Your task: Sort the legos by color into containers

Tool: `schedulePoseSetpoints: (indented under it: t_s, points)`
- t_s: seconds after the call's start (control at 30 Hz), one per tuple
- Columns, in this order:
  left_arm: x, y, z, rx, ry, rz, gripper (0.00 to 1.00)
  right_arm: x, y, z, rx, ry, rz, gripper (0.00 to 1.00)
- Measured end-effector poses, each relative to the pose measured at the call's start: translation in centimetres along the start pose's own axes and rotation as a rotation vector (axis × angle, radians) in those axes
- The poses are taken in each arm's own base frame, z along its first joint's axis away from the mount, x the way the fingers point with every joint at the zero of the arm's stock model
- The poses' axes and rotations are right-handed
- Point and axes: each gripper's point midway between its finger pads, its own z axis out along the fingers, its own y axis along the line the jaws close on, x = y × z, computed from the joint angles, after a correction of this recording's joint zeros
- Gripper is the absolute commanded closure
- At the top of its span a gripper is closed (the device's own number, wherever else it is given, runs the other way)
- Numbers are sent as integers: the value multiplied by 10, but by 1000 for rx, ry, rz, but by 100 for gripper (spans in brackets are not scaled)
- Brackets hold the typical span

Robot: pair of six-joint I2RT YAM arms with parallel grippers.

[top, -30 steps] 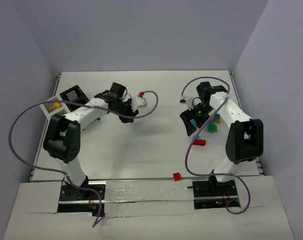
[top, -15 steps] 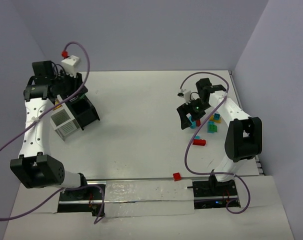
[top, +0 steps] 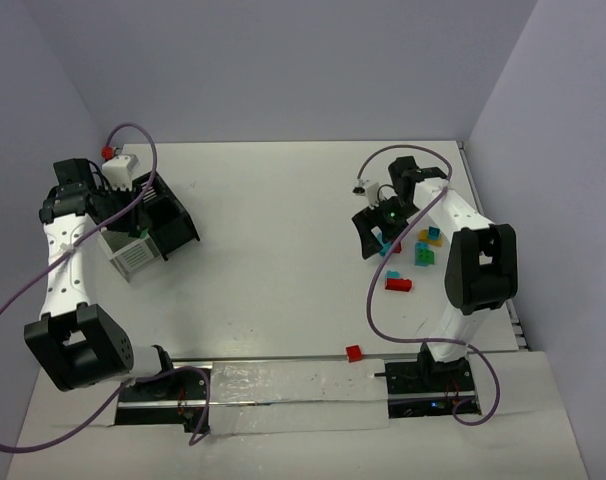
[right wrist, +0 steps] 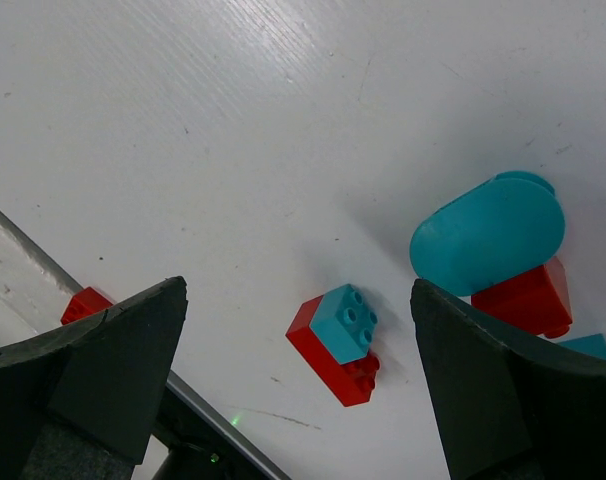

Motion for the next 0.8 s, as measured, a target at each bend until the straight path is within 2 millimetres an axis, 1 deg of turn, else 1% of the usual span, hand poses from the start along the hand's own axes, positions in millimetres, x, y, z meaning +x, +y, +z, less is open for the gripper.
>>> schedulePoseSetpoints:
  t_s: [0.13,0.33,0.5,0.57,0.63,0.67,0.7,0.77,0.8]
  points:
    - [12,15,2,-73,38,-18,100,0,0,0,-1,2,-4,0]
    - [8,36,4,-165,30,-20,100,4,3,0,-14,11,-20,0]
    - [11,51,15,-220,56,-37,100,18,12,-3,-29,27,-44,0]
    - [12,57,18,-240,64,-39,96,22,16,-5,-33,27,-60,0]
    - [12,62,21,-261,69,-40,87,24,21,-8,-34,23,-83,0]
    - [13,65,22,-271,71,-40,84,25,23,-10,-34,20,-98,0]
    - [13,67,24,-279,73,-40,78,26,26,-11,-34,19,-113,0]
    - [13,71,27,-289,74,-40,70,28,32,-13,-37,19,-145,0]
    - [13,72,29,-291,76,-41,62,28,35,-14,-39,18,-164,0]
